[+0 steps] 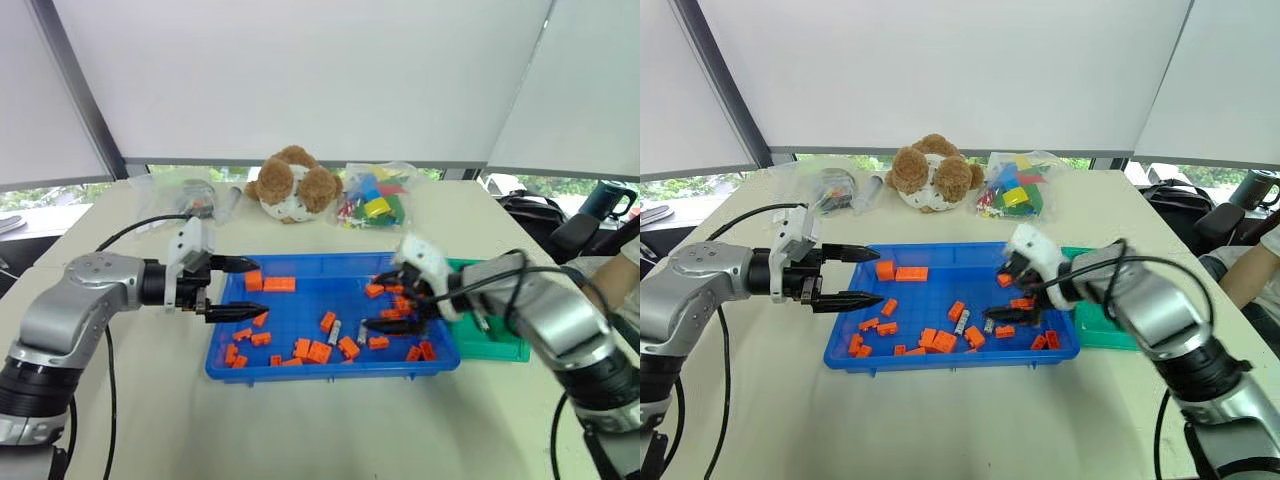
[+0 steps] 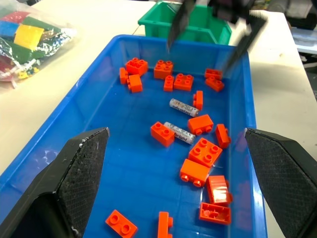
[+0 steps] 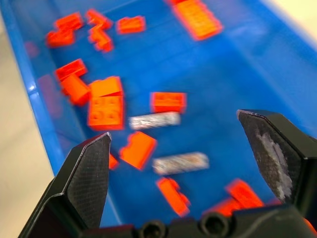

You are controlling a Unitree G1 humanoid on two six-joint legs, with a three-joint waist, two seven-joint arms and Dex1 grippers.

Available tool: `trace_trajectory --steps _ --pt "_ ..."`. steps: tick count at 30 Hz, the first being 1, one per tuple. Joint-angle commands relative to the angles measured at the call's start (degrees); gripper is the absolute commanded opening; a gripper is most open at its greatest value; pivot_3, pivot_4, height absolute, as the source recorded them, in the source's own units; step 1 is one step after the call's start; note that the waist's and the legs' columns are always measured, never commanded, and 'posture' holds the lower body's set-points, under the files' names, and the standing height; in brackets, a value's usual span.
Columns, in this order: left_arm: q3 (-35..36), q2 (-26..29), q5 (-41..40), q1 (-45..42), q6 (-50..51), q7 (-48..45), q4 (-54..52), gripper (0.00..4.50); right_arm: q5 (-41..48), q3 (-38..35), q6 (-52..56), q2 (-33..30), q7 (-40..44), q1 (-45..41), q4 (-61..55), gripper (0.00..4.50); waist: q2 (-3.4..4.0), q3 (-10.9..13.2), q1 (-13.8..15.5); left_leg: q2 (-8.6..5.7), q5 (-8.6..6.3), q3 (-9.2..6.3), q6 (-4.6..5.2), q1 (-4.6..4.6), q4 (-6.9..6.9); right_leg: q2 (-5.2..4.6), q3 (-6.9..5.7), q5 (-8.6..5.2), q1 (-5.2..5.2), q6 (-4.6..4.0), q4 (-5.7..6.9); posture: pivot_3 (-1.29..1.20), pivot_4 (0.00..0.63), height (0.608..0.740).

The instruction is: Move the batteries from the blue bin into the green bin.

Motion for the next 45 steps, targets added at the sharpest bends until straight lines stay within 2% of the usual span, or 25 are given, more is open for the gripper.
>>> trace_trajectory --steps 1,15,24,35,38,41,45 --pt "1.5 0.8 -0.2 -0.2 -0.3 0.2 -1.7 4.5 -3.4 2.7 -3.6 2.4 0.2 -2.6 4.5 4.45 0.0 0.0 -0.1 0.0 0.0 0.0 0.0 0.0 0.0 0.0 0.0 0.0 0.0 0.0 0.01 0.0 0.15 0.733" --pt "3.1 2.1 -0.7 1.5 0.2 1.7 -3.5 4.5 -11.5 10.2 -8.1 10.6 2.1 -5.3 15.4 4.45 0.0 0.0 -0.1 0.0 0.0 0.0 -0.01 0.0 0.0 0.01 -0.01 0.0 -0.01 0.0 0.04 0.0 0.15 0.733" --pt "3.0 2.0 -0.2 1.1 -0.4 1.9 -2.9 4.5 -14.8 11.2 -6.8 15.6 1.6 -6.8 21.5 4.45 0.0 0.0 -0.2 0.01 0.01 0.01 -0.01 0.01 -0.01 0.01 -0.01 0.0 -0.02 0.0 0.05 0.0 0.15 0.733" --pt "3.0 2.0 0.0 1.3 -0.7 2.4 -3.1 4.5 -16.1 11.1 -3.7 17.4 1.2 -6.4 21.9 4.45 -0.01 0.0 -0.2 0.01 0.01 0.0 -0.01 0.02 0.01 0.01 -0.02 0.0 0.0 0.0 0.07 0.0 0.15 0.733" --pt "3.0 1.9 0.0 1.3 -0.7 2.5 -3.2 4.5 -16.2 10.8 -3.4 17.0 1.4 -6.1 21.5 3.6 -0.01 0.0 -0.2 0.01 0.01 0.0 -0.01 0.02 0.01 0.01 -0.02 0.0 0.0 0.0 0.07 0.0 0.15 0.733" --pt "2.9 1.9 0.0 1.2 -0.8 2.7 -3.1 4.5 -16.0 10.7 -3.0 16.3 1.7 -5.6 20.7 2.16 -0.01 0.0 -0.2 0.01 0.01 0.0 -0.01 0.02 0.01 0.01 -0.02 0.0 0.0 0.0 0.07 0.0 0.15 0.733" --pt "2.7 1.8 0.0 1.1 -0.9 2.7 -3.1 4.5 -15.7 10.3 -1.8 16.1 1.8 -5.8 19.4 2.18 -0.01 0.0 -0.2 0.01 0.01 0.0 -0.01 0.02 0.01 0.01 -0.02 0.0 0.01 0.0 0.07 0.0 0.15 0.733"
